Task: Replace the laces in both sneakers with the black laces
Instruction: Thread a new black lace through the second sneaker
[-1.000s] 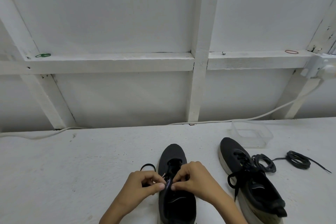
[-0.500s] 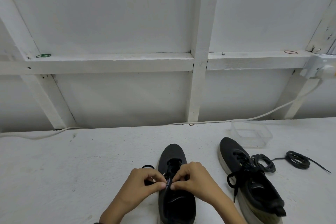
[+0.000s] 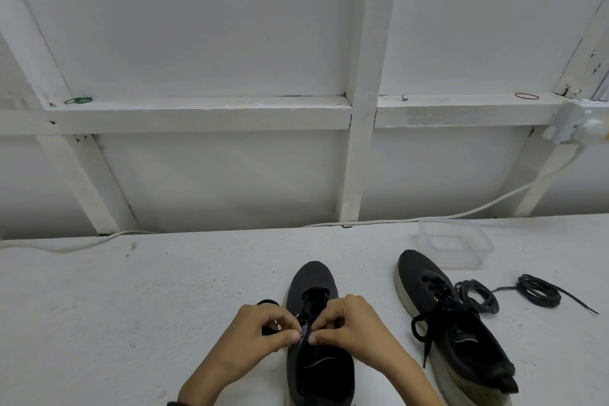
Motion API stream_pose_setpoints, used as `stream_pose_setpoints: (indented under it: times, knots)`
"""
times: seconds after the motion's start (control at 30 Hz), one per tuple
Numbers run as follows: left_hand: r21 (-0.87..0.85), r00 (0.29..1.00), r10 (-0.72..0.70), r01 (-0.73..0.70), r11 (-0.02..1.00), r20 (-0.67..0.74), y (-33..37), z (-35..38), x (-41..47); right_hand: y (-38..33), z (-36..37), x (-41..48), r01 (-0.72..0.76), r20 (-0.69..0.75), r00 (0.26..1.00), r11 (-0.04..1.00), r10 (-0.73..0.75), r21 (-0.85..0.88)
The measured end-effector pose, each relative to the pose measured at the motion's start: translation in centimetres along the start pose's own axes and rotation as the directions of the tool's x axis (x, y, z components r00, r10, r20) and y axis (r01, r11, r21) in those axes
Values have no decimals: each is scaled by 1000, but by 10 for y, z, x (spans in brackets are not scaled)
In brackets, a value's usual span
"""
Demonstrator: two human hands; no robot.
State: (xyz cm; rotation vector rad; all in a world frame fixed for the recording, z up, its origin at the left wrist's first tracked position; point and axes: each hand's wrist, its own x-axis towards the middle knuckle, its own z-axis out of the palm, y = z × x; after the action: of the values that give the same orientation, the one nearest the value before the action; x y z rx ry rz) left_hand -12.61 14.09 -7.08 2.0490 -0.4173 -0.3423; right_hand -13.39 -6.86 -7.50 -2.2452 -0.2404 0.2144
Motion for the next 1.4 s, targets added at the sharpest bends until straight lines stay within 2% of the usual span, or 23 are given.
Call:
stream_pose_setpoints:
  times: [0.5,0.87,1.03,1.4]
  knots:
    - [-45,1000,6,-6,999,3,0,2,-2,3,0,1,4,11,1000,999,-5,32]
    - [162,999,12,-18,987,39,6,0,4,-1,4,0,-6,-32,999,999,7,41]
    - [200,1000,19,-17,980,-7,8,4,5,-1,4,0,-10,-31,999,1000,11,27]
    - [20,998,-55,56,998,-15,5,3,5,-1,5,0,-4,-42,999,999,5,32]
